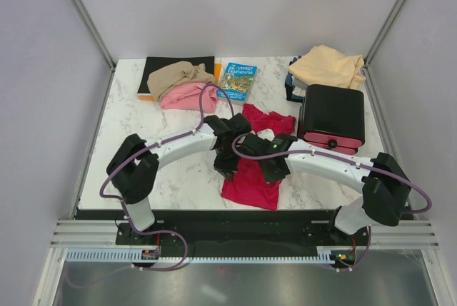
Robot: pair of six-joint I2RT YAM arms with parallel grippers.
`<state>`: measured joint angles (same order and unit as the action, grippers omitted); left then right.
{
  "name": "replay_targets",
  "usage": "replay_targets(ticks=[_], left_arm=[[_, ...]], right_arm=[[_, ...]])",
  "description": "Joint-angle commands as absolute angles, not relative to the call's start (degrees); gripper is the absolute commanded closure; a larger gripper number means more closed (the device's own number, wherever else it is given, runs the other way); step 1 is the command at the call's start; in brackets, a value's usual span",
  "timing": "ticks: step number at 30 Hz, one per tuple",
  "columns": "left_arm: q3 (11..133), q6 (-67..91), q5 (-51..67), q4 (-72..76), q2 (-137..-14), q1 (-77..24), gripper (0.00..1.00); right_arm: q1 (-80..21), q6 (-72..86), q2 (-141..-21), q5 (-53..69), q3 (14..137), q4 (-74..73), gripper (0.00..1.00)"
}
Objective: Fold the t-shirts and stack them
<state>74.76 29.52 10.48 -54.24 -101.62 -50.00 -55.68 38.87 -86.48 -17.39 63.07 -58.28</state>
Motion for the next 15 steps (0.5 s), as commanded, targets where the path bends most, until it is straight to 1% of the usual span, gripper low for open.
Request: replay_targets(ticks=[1, 10, 15], left_arm=[[74.18, 29.00, 7.65, -55.46, -99.32, -52.03, 0.98], [75.76, 28.48, 6.33, -55.46, -99.14, -51.42, 0.98], [76.20, 27.86, 6.77, -55.46, -100.02, -51.33, 0.98]], right_arm=[[-53.88, 36.21, -87.19, -19.77, 69.43, -50.89, 1.00], [-48.00, 32.79, -89.82, -20.21, 74.00, -49.75, 1.00], [-45.88, 32.25, -93.16, -20.83, 75.15, -49.40, 1.00]])
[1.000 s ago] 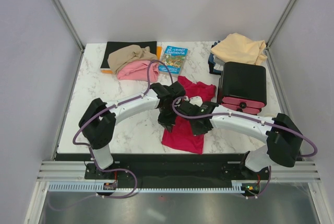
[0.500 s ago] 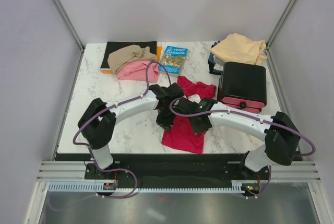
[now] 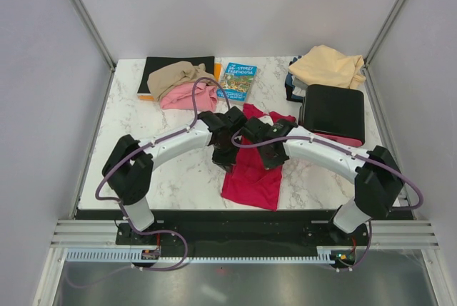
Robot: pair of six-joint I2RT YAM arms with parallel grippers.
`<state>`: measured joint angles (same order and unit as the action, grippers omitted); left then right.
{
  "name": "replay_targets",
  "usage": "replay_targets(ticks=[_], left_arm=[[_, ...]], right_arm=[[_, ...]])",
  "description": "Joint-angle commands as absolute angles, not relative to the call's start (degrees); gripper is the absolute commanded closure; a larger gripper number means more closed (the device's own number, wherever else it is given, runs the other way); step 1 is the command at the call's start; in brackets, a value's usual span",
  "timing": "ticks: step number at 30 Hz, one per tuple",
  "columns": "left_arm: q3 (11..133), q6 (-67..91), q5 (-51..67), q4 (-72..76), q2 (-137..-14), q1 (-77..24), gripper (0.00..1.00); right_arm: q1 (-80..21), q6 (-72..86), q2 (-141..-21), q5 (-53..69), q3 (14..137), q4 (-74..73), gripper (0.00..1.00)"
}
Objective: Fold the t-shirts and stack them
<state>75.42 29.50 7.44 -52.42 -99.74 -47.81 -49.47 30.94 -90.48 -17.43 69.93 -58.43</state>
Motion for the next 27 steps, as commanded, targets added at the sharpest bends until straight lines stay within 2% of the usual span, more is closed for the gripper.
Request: replay_targets(ticks=[1, 27], left_arm=[[76.29, 27.69, 6.85, -55.37, -100.02, -51.33, 0.98], [79.01, 20.30, 10.20, -55.72, -102.74, -51.33, 0.98]], right_arm=[[-45.18, 32.69, -93.69, -21.00, 75.06, -49.48, 1.00], [-35.60, 33.84, -110.21, -22.85, 83.58, -45.09, 1.00]])
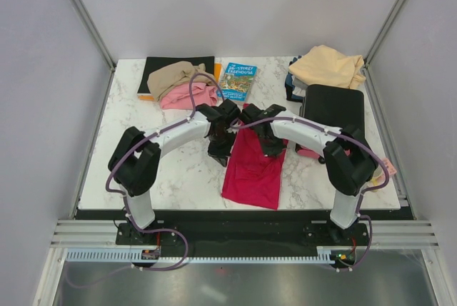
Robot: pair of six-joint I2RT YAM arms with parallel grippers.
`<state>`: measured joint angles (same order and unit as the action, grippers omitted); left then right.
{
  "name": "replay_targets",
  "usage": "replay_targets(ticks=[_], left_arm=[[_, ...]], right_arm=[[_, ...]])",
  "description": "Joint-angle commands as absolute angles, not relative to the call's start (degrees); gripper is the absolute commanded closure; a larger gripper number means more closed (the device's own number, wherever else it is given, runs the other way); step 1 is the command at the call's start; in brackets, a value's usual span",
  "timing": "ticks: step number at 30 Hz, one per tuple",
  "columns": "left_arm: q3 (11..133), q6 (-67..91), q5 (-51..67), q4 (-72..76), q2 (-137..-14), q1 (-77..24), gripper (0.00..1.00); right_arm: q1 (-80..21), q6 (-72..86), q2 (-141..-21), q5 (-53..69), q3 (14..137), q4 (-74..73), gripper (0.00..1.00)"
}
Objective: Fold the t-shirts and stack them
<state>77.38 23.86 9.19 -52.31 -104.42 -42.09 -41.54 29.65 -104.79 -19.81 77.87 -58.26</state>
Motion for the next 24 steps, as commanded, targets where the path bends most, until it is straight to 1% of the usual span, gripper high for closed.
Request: replay_targets(ticks=[1, 8, 10, 11, 13, 14, 17, 20, 24], left_arm=[[79.01, 20.22, 10.11, -55.72, -102.83, -51.33, 0.98], [79.45, 18.99, 10.98, -55.90, -103.71, -51.33, 0.98], [79.89, 18.29, 11.77, -55.99, -104.06, -51.33, 0.98], [80.07, 18.11, 12.30, -55.99, -104.24, -51.24, 0.98], [80.68, 17.84, 12.48, -55.90, -104.33, -51.33, 0.98], [80.86, 17.75, 12.57, -55.90, -104.24, -51.33, 0.98], [81.47, 17.84, 12.83, -55.72, -104.59, -51.24, 0.98], [81.56, 18.11, 13.18, -55.28, -105.11, -51.24, 0.98], [81.39, 18.81, 12.31, -54.14, -104.68, -51.33, 0.94]], right_arm=[[-35.33, 33.92, -110.39, -22.76, 83.50, -45.09, 1.00], [-34.01, 34.54, -111.36, -22.85, 81.91, -45.09, 1.00], [-33.84, 34.19, -111.97, -22.50, 82.44, -45.17, 0.98], [-33.75, 34.02, -112.23, -21.98, 82.70, -45.09, 0.93], [-33.57, 33.49, -112.50, -20.84, 83.05, -45.26, 0.87], [-33.57, 33.14, -112.41, -20.66, 83.40, -45.35, 0.79], [-33.49, 32.17, -110.92, -19.43, 82.71, -45.00, 0.77], [-33.57, 31.99, -107.59, -18.29, 81.04, -43.42, 0.76], [-33.57, 31.64, -100.22, -16.62, 79.45, -42.19, 0.74]])
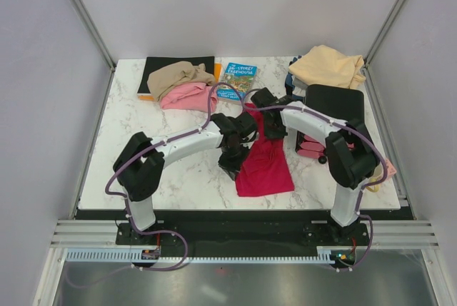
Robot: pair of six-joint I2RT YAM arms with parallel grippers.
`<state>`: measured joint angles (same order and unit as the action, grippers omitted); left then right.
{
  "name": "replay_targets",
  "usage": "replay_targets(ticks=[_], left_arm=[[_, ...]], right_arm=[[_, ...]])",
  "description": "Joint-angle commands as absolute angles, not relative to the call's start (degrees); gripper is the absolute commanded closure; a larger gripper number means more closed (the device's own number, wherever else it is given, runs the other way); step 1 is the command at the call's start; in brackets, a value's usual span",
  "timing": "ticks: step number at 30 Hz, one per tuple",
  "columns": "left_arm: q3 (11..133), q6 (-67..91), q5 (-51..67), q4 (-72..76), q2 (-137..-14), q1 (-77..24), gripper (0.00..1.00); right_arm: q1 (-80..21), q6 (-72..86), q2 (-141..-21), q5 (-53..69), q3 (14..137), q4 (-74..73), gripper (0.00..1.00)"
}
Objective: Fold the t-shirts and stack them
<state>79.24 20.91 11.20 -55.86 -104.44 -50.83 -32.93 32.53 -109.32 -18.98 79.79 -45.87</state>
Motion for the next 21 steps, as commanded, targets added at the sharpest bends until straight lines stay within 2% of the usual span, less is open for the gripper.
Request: replay_targets(ticks=[1, 4, 8, 9, 10, 13, 21], left_arm=[[81.30, 19.16, 11.78, -53.71, -104.50, -51.33, 0.93], [81.39, 19.86, 9.68, -52.82, -103.98, -51.24, 0.98], [81.47, 20.83, 9.14, -51.42, -103.62, -51.24, 0.98], [81.39, 21.00, 9.31, -50.98, -103.62, -51.33, 0.98], [81.39, 21.09, 9.40, -50.19, -103.62, -51.33, 0.98], [81.30, 20.92, 10.19, -48.87, -104.50, -51.24, 0.98], [82.53, 21.27, 10.81, -45.09, -109.24, -51.24, 0.98]], right_arm=[[-33.57, 31.73, -98.80, -16.44, 79.28, -42.19, 0.73], [-33.57, 31.82, -93.35, -16.08, 77.79, -42.28, 0.71], [-33.49, 31.73, -86.07, -15.82, 75.24, -43.24, 0.74], [-33.57, 31.47, -85.26, -14.43, 74.54, -44.37, 0.77], [-33.57, 30.77, -84.47, -13.63, 72.79, -44.99, 0.88], [-33.66, 30.94, -81.22, -10.13, 66.31, -45.18, 1.00], [-35.68, 34.62, -74.80, -6.68, 52.05, -39.56, 1.00]])
